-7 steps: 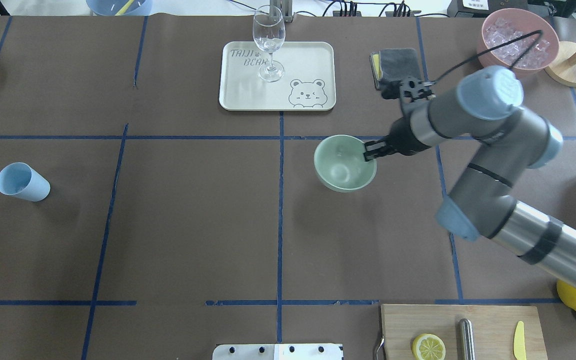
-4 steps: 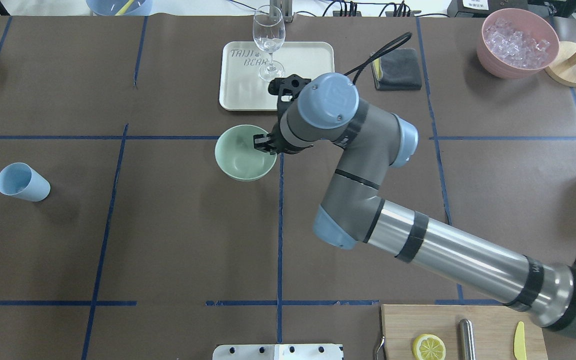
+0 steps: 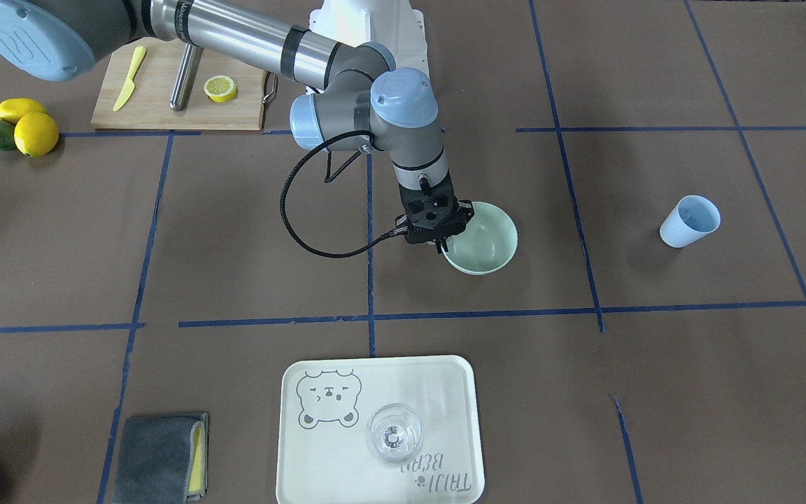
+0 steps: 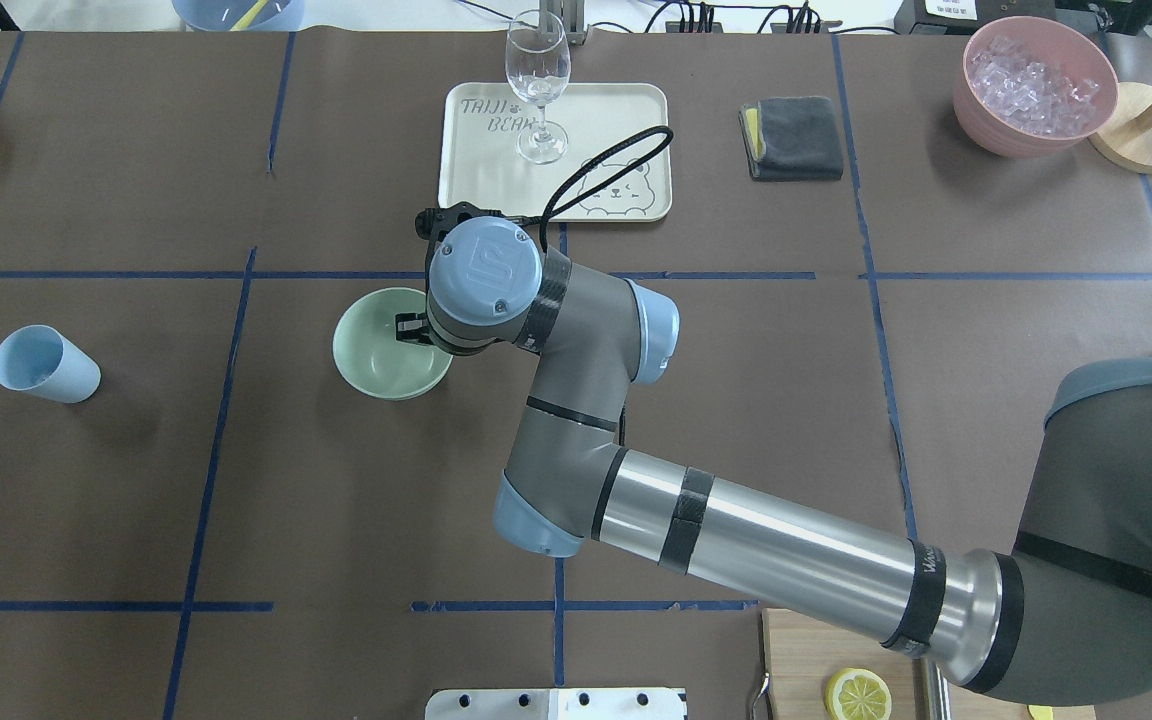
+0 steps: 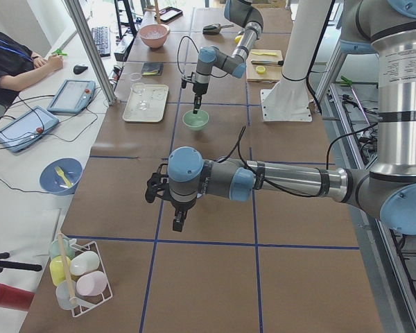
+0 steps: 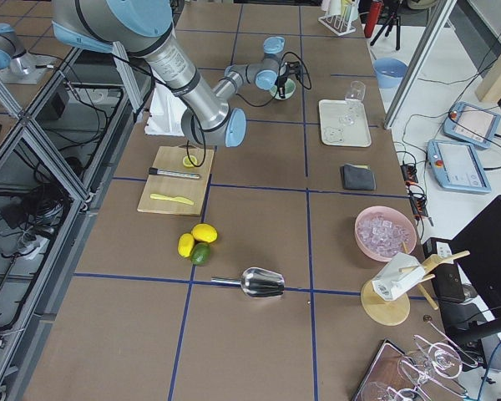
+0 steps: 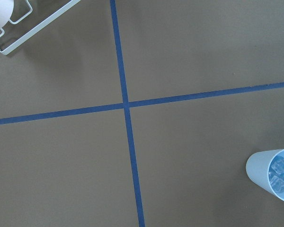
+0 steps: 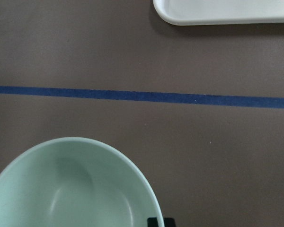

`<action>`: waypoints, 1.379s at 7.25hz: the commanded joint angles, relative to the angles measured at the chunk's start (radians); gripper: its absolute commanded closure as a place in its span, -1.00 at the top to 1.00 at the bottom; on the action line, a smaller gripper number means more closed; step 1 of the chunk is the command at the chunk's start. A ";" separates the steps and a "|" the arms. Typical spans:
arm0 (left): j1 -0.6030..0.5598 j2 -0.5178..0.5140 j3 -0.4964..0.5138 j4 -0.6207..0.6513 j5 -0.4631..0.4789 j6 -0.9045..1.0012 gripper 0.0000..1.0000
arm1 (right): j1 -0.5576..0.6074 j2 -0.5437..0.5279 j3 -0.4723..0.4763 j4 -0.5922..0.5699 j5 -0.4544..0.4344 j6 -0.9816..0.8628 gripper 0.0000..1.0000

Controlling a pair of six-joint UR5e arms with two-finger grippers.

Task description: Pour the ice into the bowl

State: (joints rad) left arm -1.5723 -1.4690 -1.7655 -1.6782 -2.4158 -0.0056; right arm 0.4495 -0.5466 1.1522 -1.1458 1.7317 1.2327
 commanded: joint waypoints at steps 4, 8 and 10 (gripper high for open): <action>0.000 -0.001 0.000 -0.024 0.001 -0.001 1.00 | 0.030 -0.002 0.058 -0.056 0.012 -0.001 1.00; 0.003 -0.008 0.014 -0.222 0.004 -0.004 1.00 | 0.373 -0.224 0.265 -0.299 0.349 -0.490 1.00; 0.005 -0.007 0.035 -0.361 0.004 -0.011 1.00 | 0.547 -0.446 0.337 -0.299 0.406 -0.858 1.00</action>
State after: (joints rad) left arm -1.5684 -1.4758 -1.7437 -1.9606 -2.4112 -0.0137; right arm 0.8826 -0.8582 1.4447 -1.4418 2.0886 0.5990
